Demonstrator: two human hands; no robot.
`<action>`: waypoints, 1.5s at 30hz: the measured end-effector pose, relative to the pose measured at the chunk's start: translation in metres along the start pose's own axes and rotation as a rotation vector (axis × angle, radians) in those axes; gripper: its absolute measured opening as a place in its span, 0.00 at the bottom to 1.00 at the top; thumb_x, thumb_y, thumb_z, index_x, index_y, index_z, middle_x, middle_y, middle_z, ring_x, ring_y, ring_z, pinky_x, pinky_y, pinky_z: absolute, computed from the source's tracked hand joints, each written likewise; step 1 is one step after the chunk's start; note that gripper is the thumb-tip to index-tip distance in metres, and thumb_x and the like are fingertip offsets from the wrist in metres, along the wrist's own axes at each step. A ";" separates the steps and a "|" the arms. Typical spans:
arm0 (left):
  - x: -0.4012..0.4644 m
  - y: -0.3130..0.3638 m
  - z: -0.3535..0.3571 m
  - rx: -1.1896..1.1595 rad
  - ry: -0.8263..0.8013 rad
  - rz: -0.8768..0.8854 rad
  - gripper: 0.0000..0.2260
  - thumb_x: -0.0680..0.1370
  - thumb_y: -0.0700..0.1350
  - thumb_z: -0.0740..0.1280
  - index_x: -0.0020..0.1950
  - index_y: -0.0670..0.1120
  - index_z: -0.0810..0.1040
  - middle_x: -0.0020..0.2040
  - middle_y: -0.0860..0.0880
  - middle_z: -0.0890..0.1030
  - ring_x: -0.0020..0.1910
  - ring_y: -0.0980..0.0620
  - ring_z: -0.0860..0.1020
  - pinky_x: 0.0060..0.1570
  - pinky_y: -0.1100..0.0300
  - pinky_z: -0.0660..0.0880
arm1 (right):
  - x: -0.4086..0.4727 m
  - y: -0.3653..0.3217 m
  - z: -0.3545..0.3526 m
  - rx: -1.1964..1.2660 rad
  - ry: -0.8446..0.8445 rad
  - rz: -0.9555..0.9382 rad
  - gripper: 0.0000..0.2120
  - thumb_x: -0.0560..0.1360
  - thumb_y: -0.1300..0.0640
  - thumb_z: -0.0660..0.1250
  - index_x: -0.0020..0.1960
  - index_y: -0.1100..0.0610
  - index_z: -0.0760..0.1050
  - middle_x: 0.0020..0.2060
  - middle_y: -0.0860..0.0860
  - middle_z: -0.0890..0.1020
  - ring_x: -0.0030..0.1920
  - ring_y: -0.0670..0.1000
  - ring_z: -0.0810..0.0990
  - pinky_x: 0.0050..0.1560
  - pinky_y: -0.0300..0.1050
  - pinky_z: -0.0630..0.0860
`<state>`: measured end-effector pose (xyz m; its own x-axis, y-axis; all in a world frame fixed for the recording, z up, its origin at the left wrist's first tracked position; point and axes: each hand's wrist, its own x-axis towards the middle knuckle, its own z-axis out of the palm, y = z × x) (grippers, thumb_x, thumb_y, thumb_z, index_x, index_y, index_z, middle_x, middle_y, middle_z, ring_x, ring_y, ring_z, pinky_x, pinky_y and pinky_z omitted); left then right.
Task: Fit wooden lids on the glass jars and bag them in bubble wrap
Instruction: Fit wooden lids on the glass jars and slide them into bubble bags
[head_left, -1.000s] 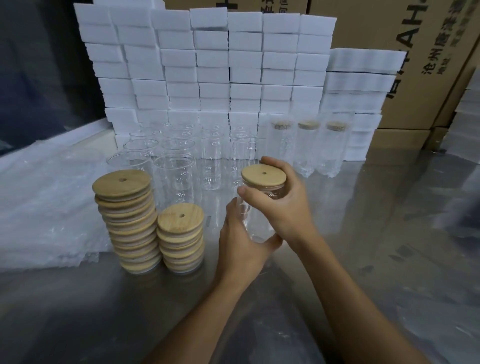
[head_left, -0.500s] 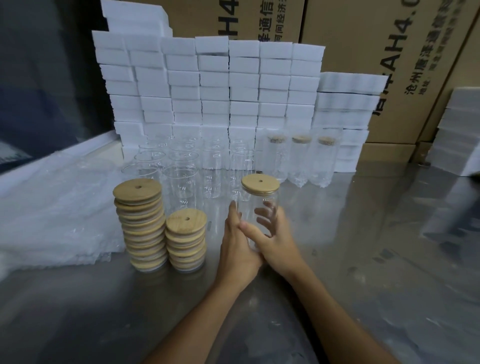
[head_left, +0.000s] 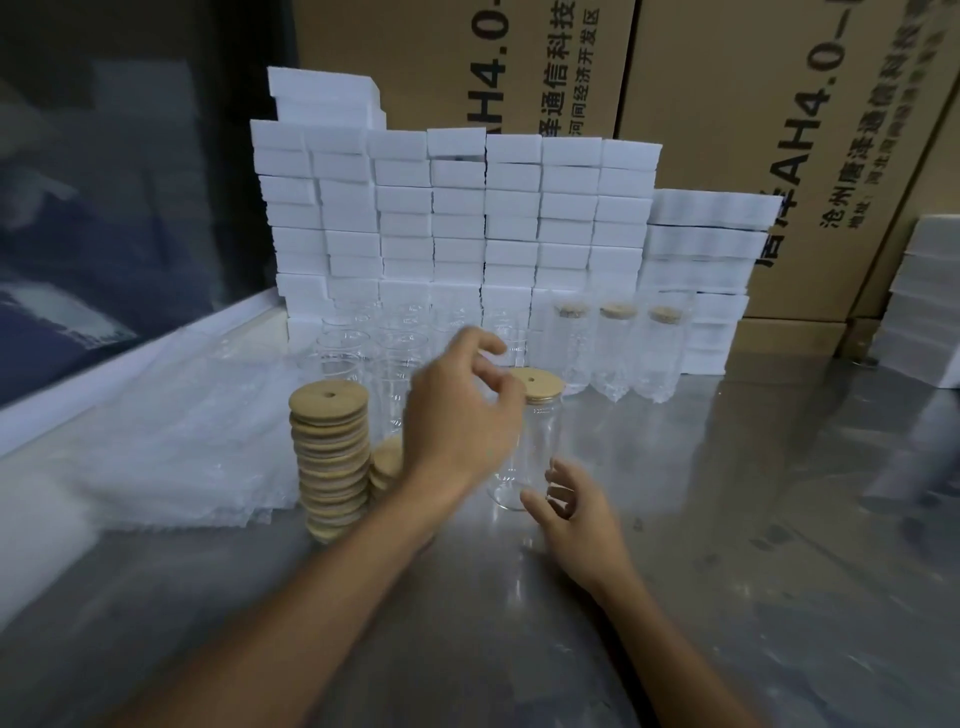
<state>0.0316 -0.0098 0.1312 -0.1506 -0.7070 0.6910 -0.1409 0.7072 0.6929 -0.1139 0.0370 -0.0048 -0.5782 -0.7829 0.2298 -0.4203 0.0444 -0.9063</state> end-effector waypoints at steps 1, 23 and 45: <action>0.015 0.001 -0.010 0.023 0.027 0.006 0.04 0.69 0.47 0.66 0.43 0.55 0.77 0.31 0.61 0.77 0.30 0.55 0.74 0.36 0.59 0.73 | -0.001 0.000 -0.001 -0.014 0.011 -0.005 0.25 0.77 0.53 0.74 0.71 0.55 0.72 0.62 0.49 0.79 0.58 0.47 0.79 0.56 0.33 0.75; 0.066 -0.153 -0.151 0.888 -0.147 -0.666 0.11 0.76 0.48 0.72 0.48 0.40 0.81 0.46 0.41 0.82 0.44 0.40 0.78 0.44 0.52 0.76 | -0.008 -0.004 -0.006 -0.050 0.115 -0.013 0.13 0.76 0.58 0.73 0.60 0.57 0.79 0.47 0.49 0.83 0.47 0.43 0.81 0.42 0.24 0.72; 0.017 -0.002 -0.042 0.349 0.138 0.474 0.03 0.79 0.38 0.64 0.49 0.42 0.78 0.44 0.47 0.77 0.42 0.46 0.75 0.37 0.54 0.70 | -0.014 -0.012 -0.013 0.234 0.160 -0.006 0.09 0.78 0.47 0.71 0.51 0.52 0.81 0.44 0.48 0.85 0.47 0.47 0.84 0.46 0.37 0.75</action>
<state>0.0706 -0.0236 0.1501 -0.1505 -0.2920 0.9445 -0.4060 0.8894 0.2103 -0.1093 0.0554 0.0077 -0.6871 -0.6740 0.2714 -0.2614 -0.1192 -0.9578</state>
